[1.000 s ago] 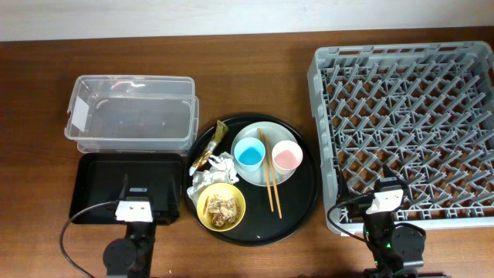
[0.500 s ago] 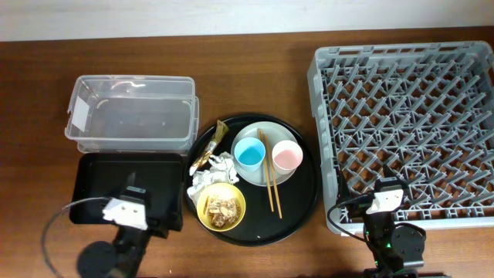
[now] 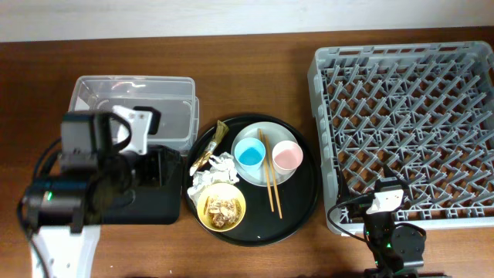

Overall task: Sort waste into correct bins and load items into the dishwasher rack
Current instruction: 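Reach the left gripper to the yellow bowl and grasp its rim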

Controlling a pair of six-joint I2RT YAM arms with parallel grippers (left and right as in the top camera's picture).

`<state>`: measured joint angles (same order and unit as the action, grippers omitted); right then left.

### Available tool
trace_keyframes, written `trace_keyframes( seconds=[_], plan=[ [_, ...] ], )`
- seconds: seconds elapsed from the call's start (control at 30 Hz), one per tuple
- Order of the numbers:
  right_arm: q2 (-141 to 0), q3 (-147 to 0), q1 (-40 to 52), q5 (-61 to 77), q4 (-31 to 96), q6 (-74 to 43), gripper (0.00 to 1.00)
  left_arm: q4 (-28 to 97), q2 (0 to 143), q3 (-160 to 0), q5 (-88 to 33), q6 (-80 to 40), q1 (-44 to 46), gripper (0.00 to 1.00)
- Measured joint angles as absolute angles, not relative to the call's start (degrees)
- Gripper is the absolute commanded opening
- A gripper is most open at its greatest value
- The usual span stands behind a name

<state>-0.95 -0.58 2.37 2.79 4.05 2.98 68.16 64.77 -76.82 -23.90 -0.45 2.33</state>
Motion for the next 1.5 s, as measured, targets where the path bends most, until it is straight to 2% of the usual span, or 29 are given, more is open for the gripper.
trace_keyframes(
  seconds=[0.2,0.27,0.3,0.47,0.67,0.87,1.1,1.5],
  plan=[
    [-1.0,-0.6,2.4,2.8,4.1,3.0,0.99,67.9,70.7,-73.9,-23.9,-3.3,11.1,0.01],
    [-1.0,-0.6,2.4,2.8,4.1,3.0,0.99,67.3,72.1,-71.5,-19.2,-7.9,17.0,0.11],
    [-1.0,-0.6,2.4,2.8,4.1,3.0,0.99,66.9,72.2,-71.0,-17.7,-9.2,18.5,0.13],
    [-1.0,-0.6,2.4,2.8,4.1,3.0,0.99,61.4,72.3,-67.1,-8.1,-18.0,32.1,0.16],
    [-1.0,-0.6,2.4,2.8,4.1,3.0,0.99,51.9,72.4,-59.0,-4.3,-25.5,41.6,0.24],
    [-1.0,-0.6,2.4,2.8,4.1,3.0,0.99,42.9,72.6,-50.2,-2.7,-31.5,43.5,0.25],
    [-1.0,-0.6,2.4,2.8,4.1,3.0,0.99,39.8,73.3,-48.1,-2.5,-33.1,43.5,0.25],
    [-1.0,-0.6,2.4,2.8,4.1,3.0,0.99,35.3,85.8,-48.0,-2.5,-33.3,43.5,0.25]
  ],
)
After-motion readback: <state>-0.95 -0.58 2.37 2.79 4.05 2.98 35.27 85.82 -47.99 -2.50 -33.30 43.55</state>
